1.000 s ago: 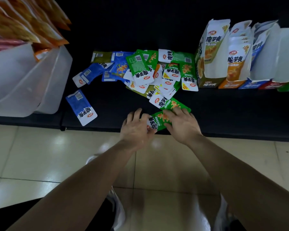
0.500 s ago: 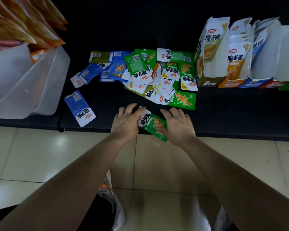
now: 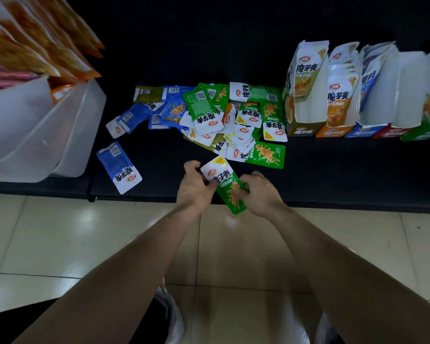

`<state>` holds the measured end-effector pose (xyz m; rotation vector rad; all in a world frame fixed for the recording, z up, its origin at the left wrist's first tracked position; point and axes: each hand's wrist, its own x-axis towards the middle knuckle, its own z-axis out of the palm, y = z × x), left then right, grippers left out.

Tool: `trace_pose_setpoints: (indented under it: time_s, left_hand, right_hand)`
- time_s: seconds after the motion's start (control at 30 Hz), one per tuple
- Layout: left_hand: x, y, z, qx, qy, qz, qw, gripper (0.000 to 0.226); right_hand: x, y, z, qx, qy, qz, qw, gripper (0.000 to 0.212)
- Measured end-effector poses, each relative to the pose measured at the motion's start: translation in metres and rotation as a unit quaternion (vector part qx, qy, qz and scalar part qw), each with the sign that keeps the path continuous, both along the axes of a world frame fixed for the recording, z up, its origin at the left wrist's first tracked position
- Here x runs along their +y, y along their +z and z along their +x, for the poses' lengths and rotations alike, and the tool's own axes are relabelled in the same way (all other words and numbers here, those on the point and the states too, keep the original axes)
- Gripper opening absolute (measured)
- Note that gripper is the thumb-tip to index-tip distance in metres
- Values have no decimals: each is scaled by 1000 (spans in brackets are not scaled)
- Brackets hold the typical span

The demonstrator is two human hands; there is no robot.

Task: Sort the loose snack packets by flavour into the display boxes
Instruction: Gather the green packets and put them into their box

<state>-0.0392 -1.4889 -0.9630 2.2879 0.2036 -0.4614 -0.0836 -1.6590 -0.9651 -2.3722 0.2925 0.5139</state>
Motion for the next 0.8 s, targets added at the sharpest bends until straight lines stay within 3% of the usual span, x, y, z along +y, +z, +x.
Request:
trace_pose_setpoints:
  time_s: [0.1, 0.2, 0.27, 0.37, 0.43, 0.53, 0.7, 0.8]
  left_hand:
    - [-7, 1, 2, 84, 36, -126, 988, 59]
    - [-13, 0, 3, 96, 21, -186, 978, 22]
    - [-11, 0, 7, 83, 37, -174, 981, 17]
    - [-4, -1, 12, 77, 63, -130, 987, 18]
    - [0, -3, 13, 68, 70, -114, 989, 18]
    - [-2, -3, 14, 58, 62, -116, 990, 19]
    - [-11, -1, 16, 84, 98, -138, 982, 20]
    - [-12, -2, 16, 87, 111, -123, 982, 20]
  right_hand:
    - [-8, 5, 6, 2, -48, 107, 993, 11]
    - [-10, 13, 13, -15, -73, 157, 985, 14]
    - [-17, 12, 18, -78, -108, 51, 990, 16]
    - [-33, 7, 21, -67, -17, -137, 988, 49]
    - [-39, -1, 18, -51, 29, -184, 981, 56]
    - [-38, -10, 12, -66, 15, -237, 969, 64]
    - [-42, -3, 19, -34, -43, -214, 975, 64]
    - [-50, 7, 23, 17, -47, -119, 992, 49]
